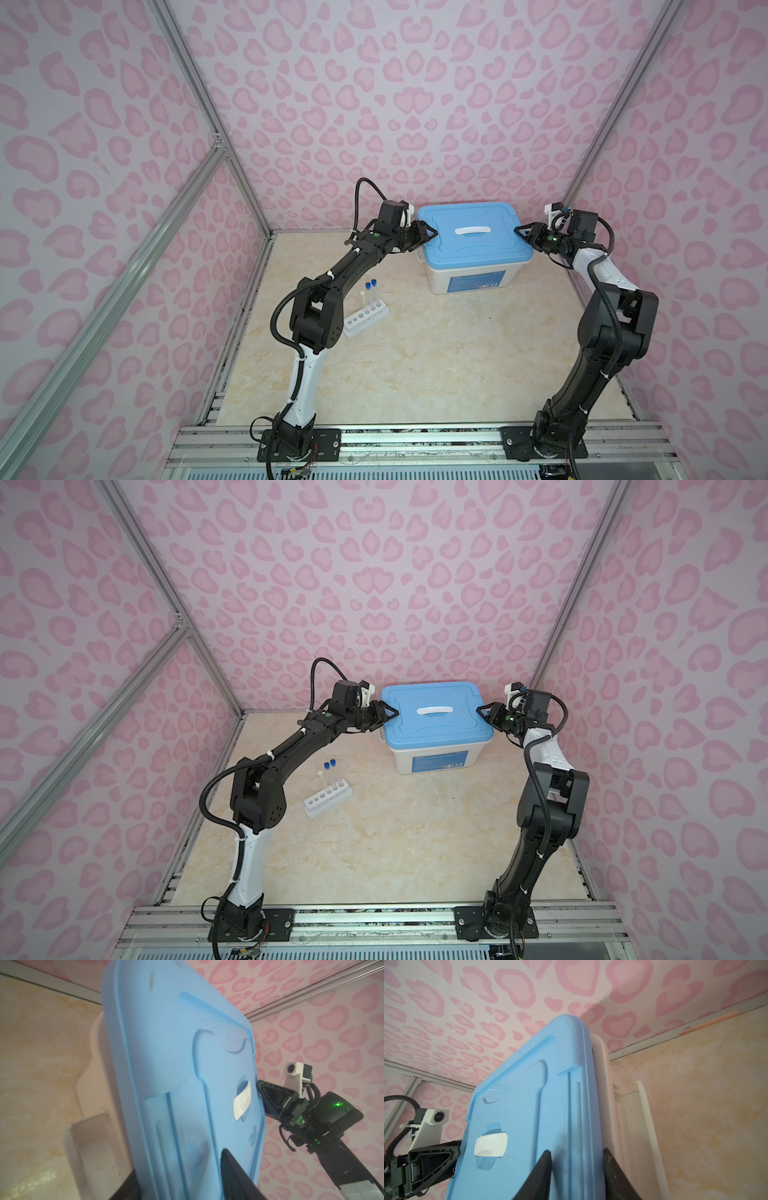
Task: Organize the chemistry lab equipment
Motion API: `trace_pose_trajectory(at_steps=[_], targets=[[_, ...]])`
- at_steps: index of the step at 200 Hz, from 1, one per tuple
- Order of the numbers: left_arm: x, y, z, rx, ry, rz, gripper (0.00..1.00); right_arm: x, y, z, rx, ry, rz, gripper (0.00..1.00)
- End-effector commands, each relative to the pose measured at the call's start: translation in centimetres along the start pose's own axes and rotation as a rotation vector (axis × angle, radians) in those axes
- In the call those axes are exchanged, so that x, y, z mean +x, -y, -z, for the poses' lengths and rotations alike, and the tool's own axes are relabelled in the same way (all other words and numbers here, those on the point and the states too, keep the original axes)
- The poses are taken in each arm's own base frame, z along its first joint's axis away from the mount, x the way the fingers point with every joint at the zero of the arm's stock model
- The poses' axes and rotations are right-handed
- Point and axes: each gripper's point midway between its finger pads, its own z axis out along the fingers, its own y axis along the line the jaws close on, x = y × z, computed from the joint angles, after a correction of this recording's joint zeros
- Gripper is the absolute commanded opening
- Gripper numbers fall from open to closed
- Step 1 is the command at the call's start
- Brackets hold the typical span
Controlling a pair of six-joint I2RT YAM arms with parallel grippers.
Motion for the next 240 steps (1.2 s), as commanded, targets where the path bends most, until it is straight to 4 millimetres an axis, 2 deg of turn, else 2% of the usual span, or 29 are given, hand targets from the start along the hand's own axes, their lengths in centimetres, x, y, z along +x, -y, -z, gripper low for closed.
trace_pose_trajectory(at_steps=[1,44,106,193,240], targets=[[0.1,-1.0,0.9,-0.081,0.007,0.011,0.54,0.4,0.2,-0.3,-0.003,-0.014,-0.003,0.4],[0.1,-1.2,1.4,-0.113,0.01,0.016,0.55,0.4,0.1,-0.2,-0.006,-0.011,-0.005,0.37],[0.8,-1.4,1.0,-0.142,-0.006,0.004,0.56,0.5,0.1,-0.1,-0.006,-0.009,-0.005,0.35],[0.1,-1.5,0.2,-0.16,-0.003,-0.014,0.57,0.8,0.4,-0.1,-0.002,-0.014,-0.003,0.37],[0.5,-1.8,-0.3,-0.178,-0.016,-0.019,0.58,0.3,-0.1,0.3,0.003,-0.003,0.021,0.4]])
